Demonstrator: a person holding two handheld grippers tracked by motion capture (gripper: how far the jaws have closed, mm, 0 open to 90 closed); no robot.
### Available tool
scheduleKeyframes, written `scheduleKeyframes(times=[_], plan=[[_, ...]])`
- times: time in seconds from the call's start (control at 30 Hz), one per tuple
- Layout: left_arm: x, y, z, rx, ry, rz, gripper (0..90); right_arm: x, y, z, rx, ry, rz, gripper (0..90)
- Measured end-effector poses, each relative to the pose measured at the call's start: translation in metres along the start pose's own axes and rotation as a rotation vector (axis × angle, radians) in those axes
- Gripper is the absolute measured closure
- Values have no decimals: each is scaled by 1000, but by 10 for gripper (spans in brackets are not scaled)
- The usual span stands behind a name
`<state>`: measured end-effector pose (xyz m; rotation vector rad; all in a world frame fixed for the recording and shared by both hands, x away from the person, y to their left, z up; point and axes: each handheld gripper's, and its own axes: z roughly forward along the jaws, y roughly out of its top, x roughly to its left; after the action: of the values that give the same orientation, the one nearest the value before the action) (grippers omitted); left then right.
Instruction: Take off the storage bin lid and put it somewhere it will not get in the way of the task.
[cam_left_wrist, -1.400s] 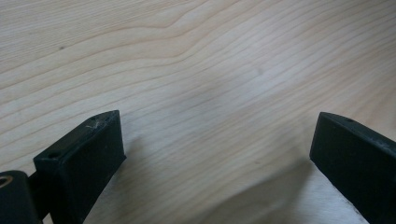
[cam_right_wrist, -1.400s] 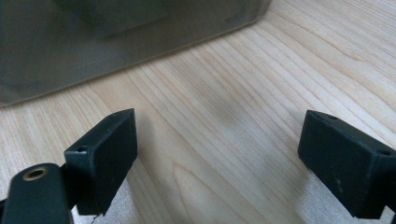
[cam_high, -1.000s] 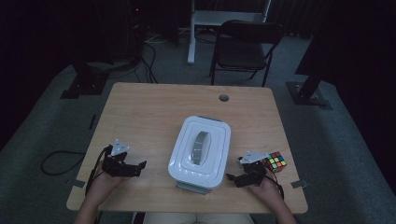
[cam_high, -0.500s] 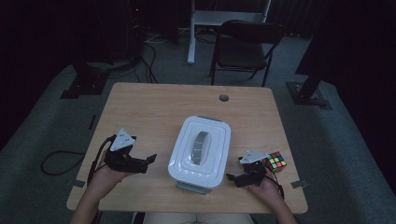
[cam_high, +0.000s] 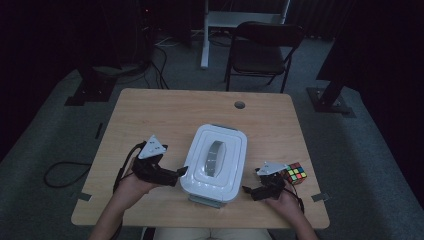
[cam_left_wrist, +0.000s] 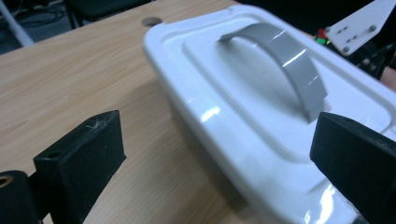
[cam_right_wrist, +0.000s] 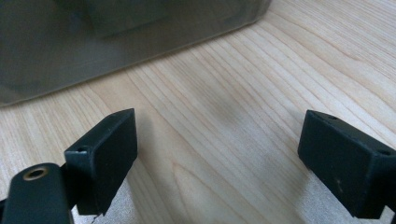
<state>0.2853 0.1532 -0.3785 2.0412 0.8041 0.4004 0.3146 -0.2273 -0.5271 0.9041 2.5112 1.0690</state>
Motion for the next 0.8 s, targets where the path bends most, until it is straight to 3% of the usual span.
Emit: scheduleKeyframes(times=[0.07, 0.5, 0.8], plan=[[-6, 5, 7, 5, -28, 16, 36, 0, 0, 0, 0, 0, 0, 114], [-24, 20, 33, 42, -113, 59, 36, 0, 0, 0, 0, 0, 0, 115], [-39, 28, 50, 68, -141, 89, 49, 0, 0, 0, 0, 0, 1, 114]])
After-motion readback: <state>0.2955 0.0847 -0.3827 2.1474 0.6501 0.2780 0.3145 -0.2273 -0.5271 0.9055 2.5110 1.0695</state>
